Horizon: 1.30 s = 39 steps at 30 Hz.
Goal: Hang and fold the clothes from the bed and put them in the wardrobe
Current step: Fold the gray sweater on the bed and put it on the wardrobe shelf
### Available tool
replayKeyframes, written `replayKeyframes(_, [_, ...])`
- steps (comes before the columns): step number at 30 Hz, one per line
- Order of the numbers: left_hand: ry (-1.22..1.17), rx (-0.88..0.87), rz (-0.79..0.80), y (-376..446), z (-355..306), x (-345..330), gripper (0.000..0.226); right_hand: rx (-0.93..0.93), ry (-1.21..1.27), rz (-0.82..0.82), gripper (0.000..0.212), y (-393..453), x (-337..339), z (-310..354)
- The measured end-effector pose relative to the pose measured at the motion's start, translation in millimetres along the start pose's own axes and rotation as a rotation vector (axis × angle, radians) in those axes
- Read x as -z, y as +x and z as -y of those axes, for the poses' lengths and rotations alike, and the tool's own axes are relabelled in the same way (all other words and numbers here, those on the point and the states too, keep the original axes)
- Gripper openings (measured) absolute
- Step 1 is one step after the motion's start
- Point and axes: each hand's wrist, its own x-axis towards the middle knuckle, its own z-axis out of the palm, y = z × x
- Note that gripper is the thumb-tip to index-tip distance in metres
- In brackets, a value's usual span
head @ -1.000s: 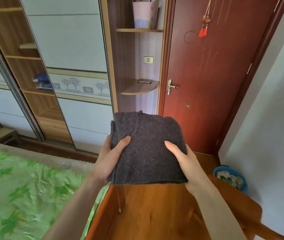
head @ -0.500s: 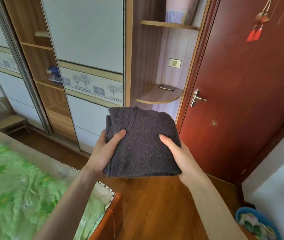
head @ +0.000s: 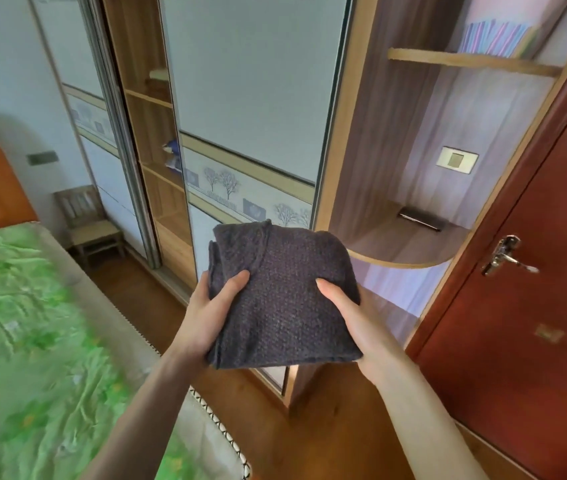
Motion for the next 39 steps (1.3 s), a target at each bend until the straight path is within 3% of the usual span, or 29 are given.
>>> replayKeyframes(5, [-0.002,-0.062,-0.203,51,-6,19,0.085,0.004,0.055,0.153,0.066,83,-32,13])
replayKeyframes(11, [-0.015,-0.092,-0.377,114,-15,36,0.079,0.030,-0.036,0.333,0.087,185,-66,33])
replayKeyframes(21, [-0.135,-0.148,-0.638,212,-31,40,0.061,0.078,-0.094,0.544,0.086,330,-120,79])
replayKeyframes(32, [-0.132,-0.172,-0.880,252,-47,83,0.056,0.049,-0.113,0.821,0.088,403,-208,105])
replayKeyframes(39, [-0.149,-0.181,-0.908,306,-70,151,0.056,0.064,-0.115,0.854,0.085,457,-295,117])
